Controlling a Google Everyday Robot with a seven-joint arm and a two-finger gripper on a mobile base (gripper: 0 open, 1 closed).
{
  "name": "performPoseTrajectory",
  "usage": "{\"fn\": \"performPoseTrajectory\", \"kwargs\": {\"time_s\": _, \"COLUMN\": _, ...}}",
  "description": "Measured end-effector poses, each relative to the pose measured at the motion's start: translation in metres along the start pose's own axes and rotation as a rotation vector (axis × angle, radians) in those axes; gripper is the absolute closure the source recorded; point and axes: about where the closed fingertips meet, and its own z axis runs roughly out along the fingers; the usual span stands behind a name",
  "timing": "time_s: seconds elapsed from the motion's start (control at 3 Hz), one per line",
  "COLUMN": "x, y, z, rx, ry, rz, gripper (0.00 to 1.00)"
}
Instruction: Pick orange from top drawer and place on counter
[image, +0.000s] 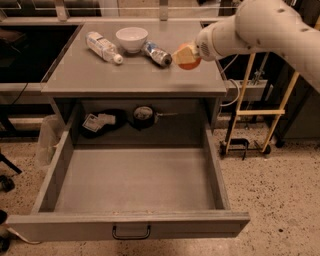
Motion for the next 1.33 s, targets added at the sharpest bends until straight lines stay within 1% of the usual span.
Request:
{"fn": "performPoseTrajectory", "kwargs": {"time_s": 0.33, "x": -0.015, "y": -0.041, "z": 0.045, "rx": 0.118, "ry": 0.031, "rz": -0.003, "gripper": 1.0}}
{"fn": "performPoseTrajectory", "kwargs": {"time_s": 0.67, "x": -0.015, "y": -0.075, "z": 0.078, "rx": 0.203, "ry": 0.066, "rz": -0.005, "gripper": 1.0}}
{"fn": "performPoseTrajectory", "kwargs": {"time_s": 1.0, "x": 0.009, "y": -0.082, "z": 0.092, "rx": 0.202, "ry": 0.141, "rz": -0.028, "gripper": 1.0}}
{"fn": "performPoseTrajectory", "kwargs": {"time_s": 1.33, "x": 0.045, "y": -0.073, "z": 0.086, "rx": 0.162, "ry": 0.264, "rz": -0.076, "gripper": 1.0}}
